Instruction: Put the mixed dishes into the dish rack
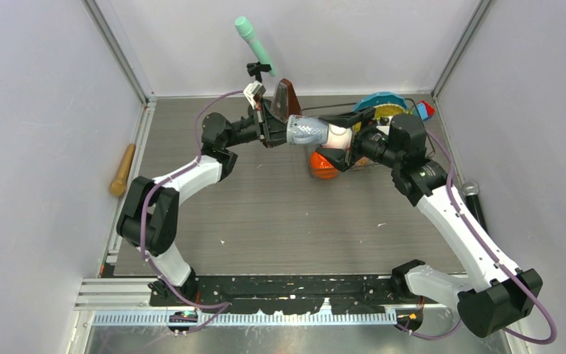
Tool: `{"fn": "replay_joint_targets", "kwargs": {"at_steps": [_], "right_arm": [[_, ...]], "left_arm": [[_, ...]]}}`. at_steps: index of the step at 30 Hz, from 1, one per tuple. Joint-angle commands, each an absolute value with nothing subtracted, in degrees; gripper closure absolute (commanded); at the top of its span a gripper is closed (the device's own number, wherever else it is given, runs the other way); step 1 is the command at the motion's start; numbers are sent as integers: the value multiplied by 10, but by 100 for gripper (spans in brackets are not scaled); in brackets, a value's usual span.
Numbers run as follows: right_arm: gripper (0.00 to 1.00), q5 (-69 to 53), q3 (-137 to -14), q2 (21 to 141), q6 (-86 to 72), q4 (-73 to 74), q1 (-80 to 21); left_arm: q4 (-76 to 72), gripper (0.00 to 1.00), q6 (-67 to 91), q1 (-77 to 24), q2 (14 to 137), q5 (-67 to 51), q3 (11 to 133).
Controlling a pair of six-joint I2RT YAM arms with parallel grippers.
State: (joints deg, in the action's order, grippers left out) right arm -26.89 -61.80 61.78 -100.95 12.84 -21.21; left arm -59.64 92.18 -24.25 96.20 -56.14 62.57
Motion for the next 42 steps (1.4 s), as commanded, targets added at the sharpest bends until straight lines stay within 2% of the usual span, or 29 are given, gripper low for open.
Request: {"fn": "replay_joint_targets", "kwargs": {"at_steps": [1,16,17,20,21,23,24,25,26,30,31,33,39,42], "right_arm": [[13,-266,-624,620,-1005,91,-213],[20,-279,-620,623,-1005,77,-214],[24,-279,-618,623,-1006,73,-214],[45,-282,-613,626,-1009,67,-215],[49,-284,-610,627,-1011,66,-215],[70,-287,-607,627,-1013,62,-215],[86,-289,-606,627,-1014,57,-215],[96,-289,-606,625,-1014,57,-215],[98,-286,-608,624,-1013,63,-215],[100,-250,-635,612,-983,134,-211],[100,-229,-640,610,-968,148,-206],[100,-203,-655,604,-947,192,-190],[100,-164,-710,610,-885,302,-135],[100,-118,-745,622,-835,361,-108]], "left_arm": [[-642,100,938,-242,954,-568,654],[-642,100,937,-258,975,-566,665],[-642,100,937,-259,977,-566,666],[-646,100,938,-260,983,-565,667],[-646,100,938,-260,984,-564,667],[-646,100,937,-260,986,-562,668],[-646,100,935,-260,988,-560,668],[-646,94,932,-260,990,-557,668],[-642,86,930,-260,992,-555,668],[-607,59,898,-257,988,-544,654],[-585,55,879,-256,984,-542,649],[-523,40,832,-248,971,-535,637],[-399,13,745,-220,934,-507,602],[-342,8,714,-200,909,-477,578]]}}
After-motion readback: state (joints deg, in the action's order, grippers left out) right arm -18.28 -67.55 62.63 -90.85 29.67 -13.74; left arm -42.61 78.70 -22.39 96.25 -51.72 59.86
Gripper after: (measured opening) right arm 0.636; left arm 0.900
